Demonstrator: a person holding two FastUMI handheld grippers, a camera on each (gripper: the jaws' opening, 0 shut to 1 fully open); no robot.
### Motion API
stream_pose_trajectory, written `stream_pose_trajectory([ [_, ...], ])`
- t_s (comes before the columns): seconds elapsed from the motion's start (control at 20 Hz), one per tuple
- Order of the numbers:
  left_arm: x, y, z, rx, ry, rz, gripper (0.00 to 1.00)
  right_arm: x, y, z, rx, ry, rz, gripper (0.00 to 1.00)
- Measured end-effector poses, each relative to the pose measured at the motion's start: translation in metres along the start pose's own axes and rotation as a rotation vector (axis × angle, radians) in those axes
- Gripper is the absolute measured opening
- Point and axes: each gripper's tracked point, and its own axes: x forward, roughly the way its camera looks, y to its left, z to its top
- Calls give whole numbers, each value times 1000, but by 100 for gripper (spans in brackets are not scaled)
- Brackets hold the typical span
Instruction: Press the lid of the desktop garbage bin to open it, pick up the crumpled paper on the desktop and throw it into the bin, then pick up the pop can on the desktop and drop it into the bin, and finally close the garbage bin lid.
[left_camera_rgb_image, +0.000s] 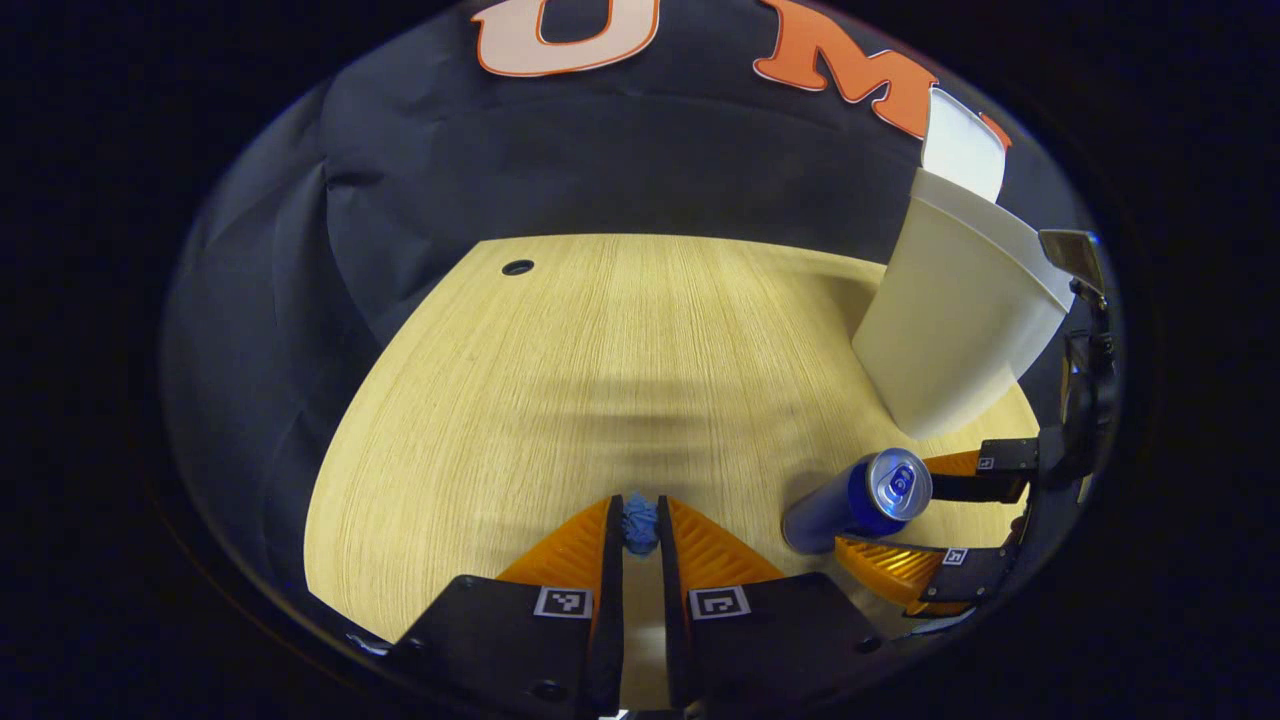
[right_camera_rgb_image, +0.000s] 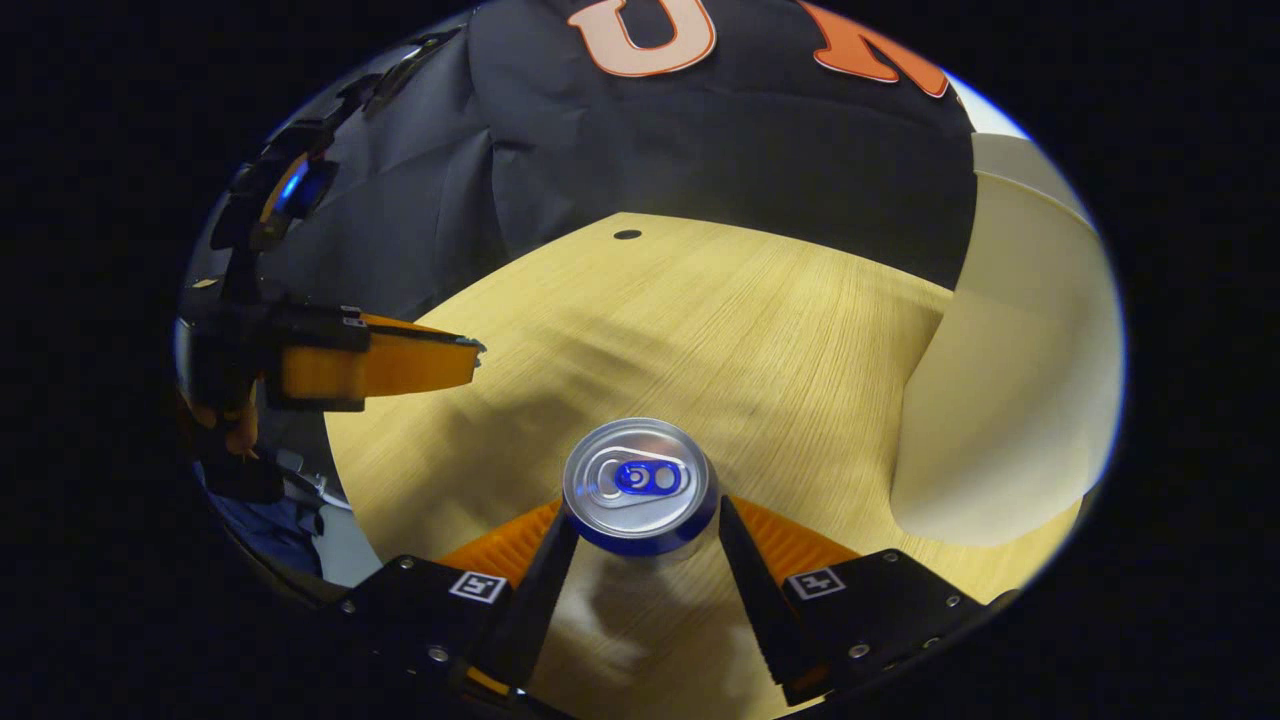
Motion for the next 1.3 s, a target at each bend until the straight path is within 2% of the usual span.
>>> stream_pose_trajectory([
  [0.05,-4,2,0,1,-6,6,21,3,2,1,1,-4,3,84],
  [0.1,-7,4,3,-1,-13,10,22,2,2,0,4,-3,10,76],
  [0.15,-9,4,6,-2,-22,13,21,0,0,0,7,-4,12,80],
  [0.25,-6,4,13,5,-49,12,21,-1,-1,0,12,-14,14,79],
  [0.3,-4,6,21,16,-70,6,21,-1,-3,0,19,-22,10,74],
  [0.35,0,7,26,29,-93,-1,21,-1,-2,2,30,-29,0,79],
  [0.5,6,8,47,93,-182,-29,22,-7,-3,9,71,-67,-22,79],
  [0.8,-3,-22,92,197,-352,-172,22,-8,-4,7,118,-122,-121,79],
  [0.95,-20,-39,114,217,-415,-251,21,-11,-4,10,156,-148,-178,79],
  [1.3,-46,-128,169,267,-533,-419,21,-1,-2,0,234,-199,-311,78],
])
